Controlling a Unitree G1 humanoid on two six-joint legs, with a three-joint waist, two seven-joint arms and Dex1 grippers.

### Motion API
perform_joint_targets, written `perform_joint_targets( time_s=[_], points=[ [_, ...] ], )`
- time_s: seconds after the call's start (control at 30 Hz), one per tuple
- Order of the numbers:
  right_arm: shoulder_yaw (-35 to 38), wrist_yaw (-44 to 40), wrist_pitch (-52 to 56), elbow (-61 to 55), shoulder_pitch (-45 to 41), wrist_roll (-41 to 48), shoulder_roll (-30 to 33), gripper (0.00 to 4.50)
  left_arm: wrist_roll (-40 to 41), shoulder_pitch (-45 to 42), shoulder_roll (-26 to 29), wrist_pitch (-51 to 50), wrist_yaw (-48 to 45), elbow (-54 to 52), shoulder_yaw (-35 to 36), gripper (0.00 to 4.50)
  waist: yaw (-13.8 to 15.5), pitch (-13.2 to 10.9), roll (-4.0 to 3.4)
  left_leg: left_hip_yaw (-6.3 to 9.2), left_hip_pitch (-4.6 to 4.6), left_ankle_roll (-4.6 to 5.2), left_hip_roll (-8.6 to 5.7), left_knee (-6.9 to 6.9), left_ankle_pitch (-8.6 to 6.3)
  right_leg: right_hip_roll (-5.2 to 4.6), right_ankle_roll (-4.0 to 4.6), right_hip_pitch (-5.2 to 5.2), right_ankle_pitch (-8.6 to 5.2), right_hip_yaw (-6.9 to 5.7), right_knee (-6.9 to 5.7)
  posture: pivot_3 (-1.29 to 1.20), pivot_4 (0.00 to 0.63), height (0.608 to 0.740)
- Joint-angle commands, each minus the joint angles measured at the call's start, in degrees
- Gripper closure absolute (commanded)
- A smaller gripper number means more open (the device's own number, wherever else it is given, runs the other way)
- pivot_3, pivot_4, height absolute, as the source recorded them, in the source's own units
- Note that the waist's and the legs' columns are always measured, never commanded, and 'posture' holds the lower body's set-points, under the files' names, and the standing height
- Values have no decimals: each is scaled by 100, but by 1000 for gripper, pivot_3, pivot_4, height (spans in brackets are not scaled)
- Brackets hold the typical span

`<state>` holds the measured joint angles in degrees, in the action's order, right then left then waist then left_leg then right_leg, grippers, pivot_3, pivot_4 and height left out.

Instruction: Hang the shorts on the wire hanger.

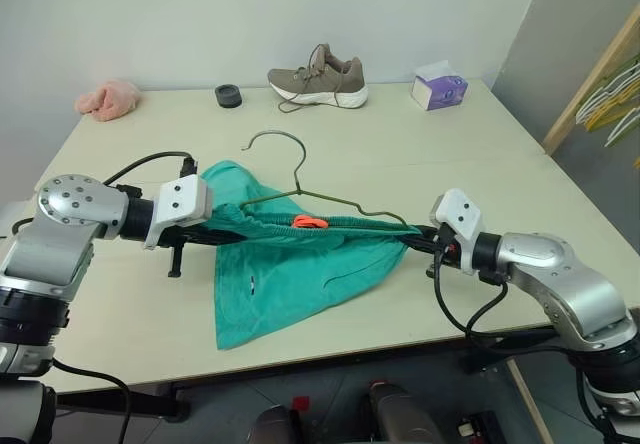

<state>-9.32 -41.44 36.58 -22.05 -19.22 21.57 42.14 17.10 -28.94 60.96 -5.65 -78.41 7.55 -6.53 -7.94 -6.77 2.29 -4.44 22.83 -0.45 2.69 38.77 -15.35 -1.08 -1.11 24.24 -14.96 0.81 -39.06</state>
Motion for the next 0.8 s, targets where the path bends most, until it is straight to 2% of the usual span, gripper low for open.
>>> perform_joint_targets(
  time_s=[0.03,0.13,0.4,0.6,0.8],
  points=[
    [692,32,337,343,196,-123,505,4485,-683,46,681,-56,249,898,334,4500,0,0,0,0,0,0,0,0,0,0,0,0,0,0,0,-163,91,740],
    [909,-4,636,184,20,323,388,4485,-702,24,676,-10,337,937,328,4500,-8,0,0,-1,-1,0,1,0,0,0,0,0,0,0,-1,-161,91,740],
    [962,-500,399,565,95,328,1191,4485,-899,-68,698,166,532,1129,312,4500,30,0,0,-3,-1,3,1,0,-2,-2,-1,-1,0,-1,4,-159,92,740],
    [510,-490,484,60,-382,392,929,4485,-820,-249,414,86,625,1000,180,4500,6,-1,-1,-7,-2,3,2,1,-2,-1,-2,1,-1,2,1,-165,93,740],
    [-180,-370,187,16,-788,-92,554,4485,-495,-292,63,-285,574,683,153,4500,-3,-1,-1,-10,-2,3,3,0,-2,0,-1,2,-1,4,1,-170,94,740]
  ],
)
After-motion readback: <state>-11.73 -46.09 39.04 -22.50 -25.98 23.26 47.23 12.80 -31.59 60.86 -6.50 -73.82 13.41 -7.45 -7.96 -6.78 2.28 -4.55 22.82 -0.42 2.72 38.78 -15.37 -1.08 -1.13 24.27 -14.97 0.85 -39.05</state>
